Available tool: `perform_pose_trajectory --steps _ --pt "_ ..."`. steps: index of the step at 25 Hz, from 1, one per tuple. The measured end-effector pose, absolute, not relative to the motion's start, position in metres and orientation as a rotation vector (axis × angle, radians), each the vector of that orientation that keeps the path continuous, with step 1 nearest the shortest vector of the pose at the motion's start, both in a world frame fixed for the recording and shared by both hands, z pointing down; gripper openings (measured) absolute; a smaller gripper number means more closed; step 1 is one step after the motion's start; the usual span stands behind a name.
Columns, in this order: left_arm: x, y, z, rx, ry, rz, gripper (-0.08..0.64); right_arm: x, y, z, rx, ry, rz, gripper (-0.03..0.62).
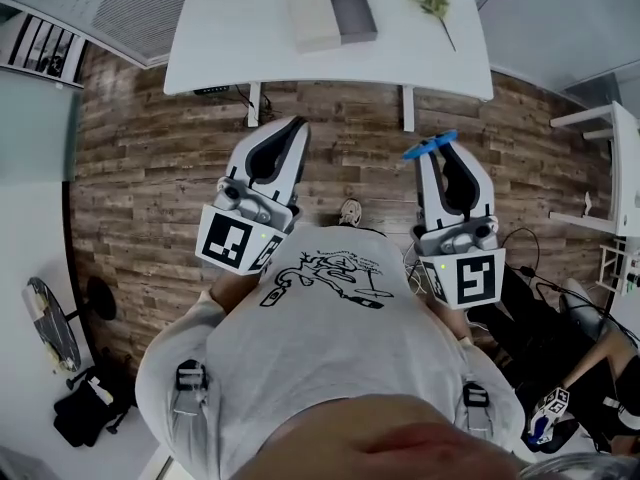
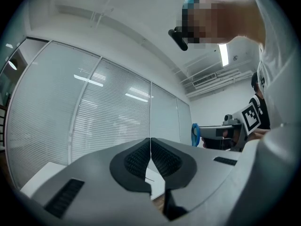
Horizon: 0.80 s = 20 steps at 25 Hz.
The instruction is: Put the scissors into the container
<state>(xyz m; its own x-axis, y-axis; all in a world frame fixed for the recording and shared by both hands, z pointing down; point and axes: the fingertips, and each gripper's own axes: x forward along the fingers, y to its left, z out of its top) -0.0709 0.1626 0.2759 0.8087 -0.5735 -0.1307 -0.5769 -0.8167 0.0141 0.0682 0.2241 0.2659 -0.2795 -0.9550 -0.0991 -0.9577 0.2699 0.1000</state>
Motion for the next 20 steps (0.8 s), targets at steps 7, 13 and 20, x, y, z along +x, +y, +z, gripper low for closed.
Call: perform_pose_trajectory --steps 7,13,20 --pt "-0.039 0.147 0.275 -2.956 0.949 0.199 0.02 0.1 0.209 0.266 -1.866 2.495 0.219 0.08" --pt "-0.013 0.138 0.273 -2.949 0.953 0.208 0.02 0.124 0.199 0.266 -1.849 2.509 0.223 0.08" --pt "0.003 0.137 0.275 -2.945 0.965 0.194 0.02 0.14 0.193 0.268 -1.829 2.518 0.218 0.08"
